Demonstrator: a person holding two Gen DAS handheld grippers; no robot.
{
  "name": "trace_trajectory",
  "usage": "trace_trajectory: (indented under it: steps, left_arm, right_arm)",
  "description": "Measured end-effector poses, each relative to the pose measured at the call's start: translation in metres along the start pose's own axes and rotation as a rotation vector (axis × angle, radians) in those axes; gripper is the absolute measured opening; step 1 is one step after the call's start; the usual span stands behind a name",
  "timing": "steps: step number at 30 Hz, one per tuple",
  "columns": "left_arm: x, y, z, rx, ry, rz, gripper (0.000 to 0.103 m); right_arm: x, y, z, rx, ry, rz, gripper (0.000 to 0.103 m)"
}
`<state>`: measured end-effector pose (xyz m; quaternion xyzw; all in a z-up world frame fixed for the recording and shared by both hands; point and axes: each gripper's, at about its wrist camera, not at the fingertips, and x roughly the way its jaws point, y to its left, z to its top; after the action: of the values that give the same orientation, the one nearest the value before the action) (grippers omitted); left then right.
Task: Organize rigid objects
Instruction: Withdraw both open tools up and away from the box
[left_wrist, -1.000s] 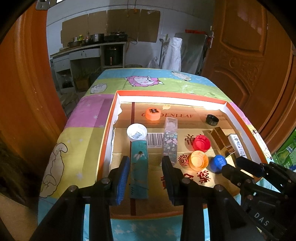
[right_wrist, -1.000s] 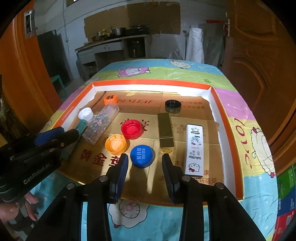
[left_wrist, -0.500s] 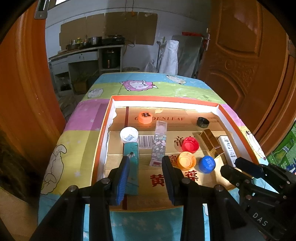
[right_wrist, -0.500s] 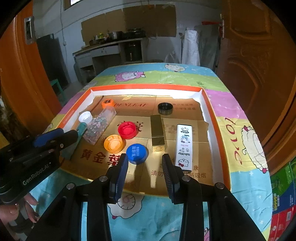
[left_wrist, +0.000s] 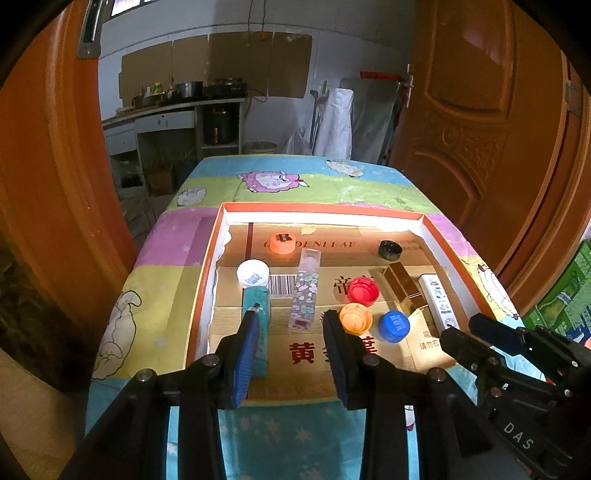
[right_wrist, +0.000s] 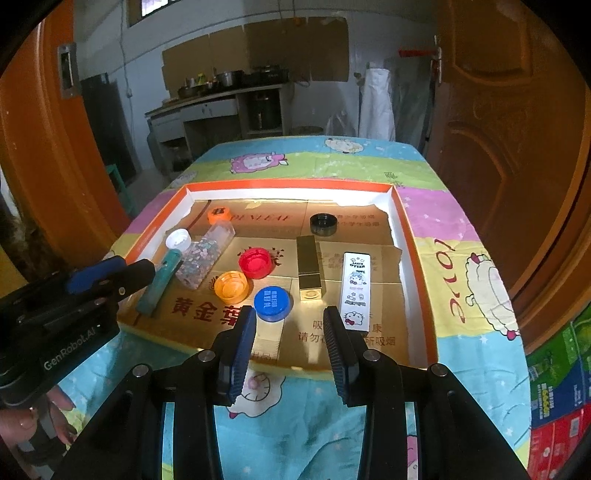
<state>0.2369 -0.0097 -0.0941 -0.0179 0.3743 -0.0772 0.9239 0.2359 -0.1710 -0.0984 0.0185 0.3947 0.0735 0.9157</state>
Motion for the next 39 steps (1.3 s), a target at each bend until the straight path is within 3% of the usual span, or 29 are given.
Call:
trace_trajectory:
  steps: [39]
  left_arm:
    - [-0.066,-0.019,-0.008,0.019,-0.075,-0.008,0.036]
  right_arm:
    - [-0.076,0.003,-0.012,0.003,-0.086,-0.017,0.039]
